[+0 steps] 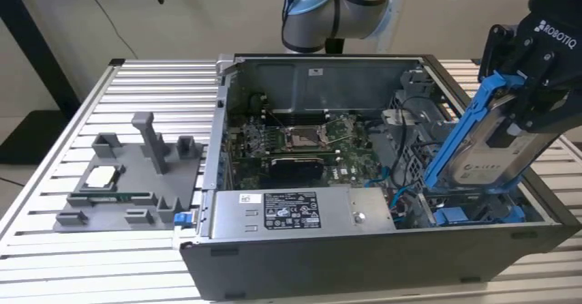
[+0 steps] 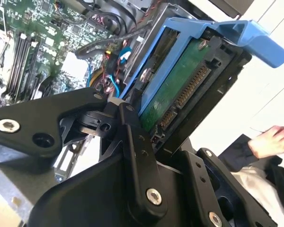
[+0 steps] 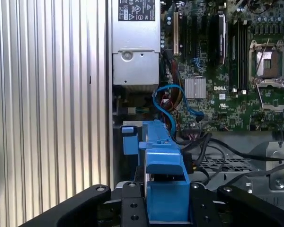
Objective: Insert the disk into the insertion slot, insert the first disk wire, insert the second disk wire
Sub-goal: 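Insert the disk into the insertion slot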
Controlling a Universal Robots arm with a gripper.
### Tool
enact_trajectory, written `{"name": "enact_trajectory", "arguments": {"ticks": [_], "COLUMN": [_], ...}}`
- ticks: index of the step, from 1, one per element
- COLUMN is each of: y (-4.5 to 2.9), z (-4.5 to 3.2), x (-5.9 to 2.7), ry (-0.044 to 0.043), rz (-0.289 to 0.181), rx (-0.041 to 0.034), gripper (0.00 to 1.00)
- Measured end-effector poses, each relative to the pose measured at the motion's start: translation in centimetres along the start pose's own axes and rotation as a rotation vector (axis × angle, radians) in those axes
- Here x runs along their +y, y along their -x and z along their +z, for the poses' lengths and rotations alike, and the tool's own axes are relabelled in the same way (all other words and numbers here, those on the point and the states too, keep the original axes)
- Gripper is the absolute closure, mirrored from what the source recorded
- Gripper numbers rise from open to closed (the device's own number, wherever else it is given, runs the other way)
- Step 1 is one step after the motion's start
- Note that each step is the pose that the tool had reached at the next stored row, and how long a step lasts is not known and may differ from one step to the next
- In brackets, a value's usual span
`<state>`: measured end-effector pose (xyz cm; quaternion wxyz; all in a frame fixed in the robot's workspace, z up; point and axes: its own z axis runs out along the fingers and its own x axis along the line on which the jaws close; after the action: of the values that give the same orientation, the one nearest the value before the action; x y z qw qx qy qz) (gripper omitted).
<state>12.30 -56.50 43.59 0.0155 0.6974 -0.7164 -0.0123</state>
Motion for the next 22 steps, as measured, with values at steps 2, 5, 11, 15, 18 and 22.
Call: {"name": "enact_trajectory", "arguments": {"ticks": [2, 5, 11, 15, 18, 22], "y": [-0.02, -0.06, -0.15, -0.34, -0.56, -0.61], "z": [0.33, 0.83, 1.66, 2.26, 2.73, 3.45], "x": [-0.20, -0.41, -0.84, -0.95, -0.99, -1.03], "ry": [0.0000, 0.0001, 0.0002, 0.0002, 0.0003, 0.0002], "rz": [0.000, 0.000, 0.000, 0.000, 0.000, 0.000], "rx": [-0.0004, -0.0030, -0.0086, -0.0089, -0.0092, -0.0090], "gripper": [0.68, 0.68, 0.68, 0.68, 0.68, 0.68]}}
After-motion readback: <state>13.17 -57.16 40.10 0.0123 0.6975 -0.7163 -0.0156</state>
